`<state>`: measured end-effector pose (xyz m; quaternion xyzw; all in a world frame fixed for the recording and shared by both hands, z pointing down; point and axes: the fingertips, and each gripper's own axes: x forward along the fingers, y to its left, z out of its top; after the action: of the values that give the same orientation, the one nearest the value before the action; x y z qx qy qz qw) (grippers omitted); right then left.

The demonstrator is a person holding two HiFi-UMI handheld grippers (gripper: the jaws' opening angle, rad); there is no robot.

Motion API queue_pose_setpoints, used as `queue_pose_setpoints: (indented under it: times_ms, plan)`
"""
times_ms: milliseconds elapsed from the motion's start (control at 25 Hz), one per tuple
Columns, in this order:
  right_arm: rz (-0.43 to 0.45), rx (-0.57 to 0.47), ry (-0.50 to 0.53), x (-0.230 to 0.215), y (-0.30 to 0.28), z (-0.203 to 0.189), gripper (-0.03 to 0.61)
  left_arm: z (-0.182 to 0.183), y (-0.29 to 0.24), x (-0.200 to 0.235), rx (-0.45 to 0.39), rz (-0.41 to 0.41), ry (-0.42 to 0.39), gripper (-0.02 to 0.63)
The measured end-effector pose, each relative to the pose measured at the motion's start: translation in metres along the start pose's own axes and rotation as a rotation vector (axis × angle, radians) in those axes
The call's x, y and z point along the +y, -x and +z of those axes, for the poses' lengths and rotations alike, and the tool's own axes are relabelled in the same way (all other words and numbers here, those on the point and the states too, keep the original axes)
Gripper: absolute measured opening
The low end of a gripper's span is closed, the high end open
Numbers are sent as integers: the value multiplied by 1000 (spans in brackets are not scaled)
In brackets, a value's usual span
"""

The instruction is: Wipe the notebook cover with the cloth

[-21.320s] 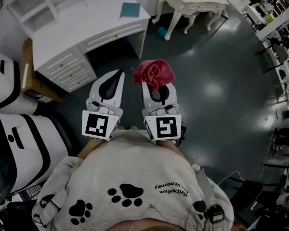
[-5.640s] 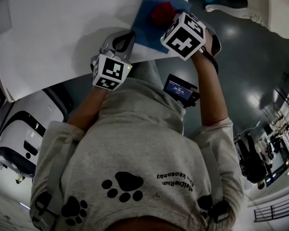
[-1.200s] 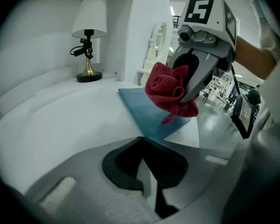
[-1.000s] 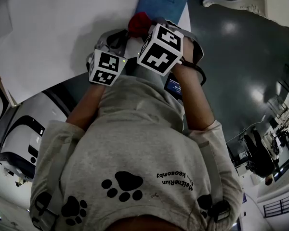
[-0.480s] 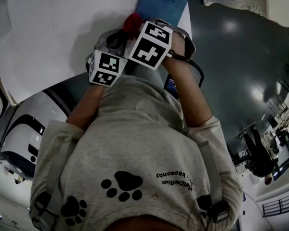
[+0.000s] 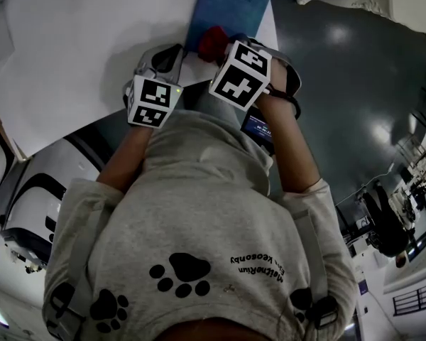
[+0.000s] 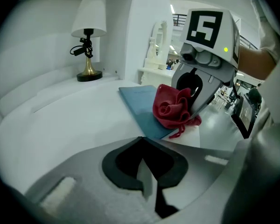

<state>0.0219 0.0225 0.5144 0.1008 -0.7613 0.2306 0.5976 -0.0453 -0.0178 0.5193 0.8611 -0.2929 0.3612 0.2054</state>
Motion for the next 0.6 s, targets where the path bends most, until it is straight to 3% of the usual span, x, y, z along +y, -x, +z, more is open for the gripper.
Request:
queue_pose_setpoints:
  times_ms: [600]
  plan:
    - [-29,68,-169,-8,11,-75,89,3,-1,4,14,-7,-3,0]
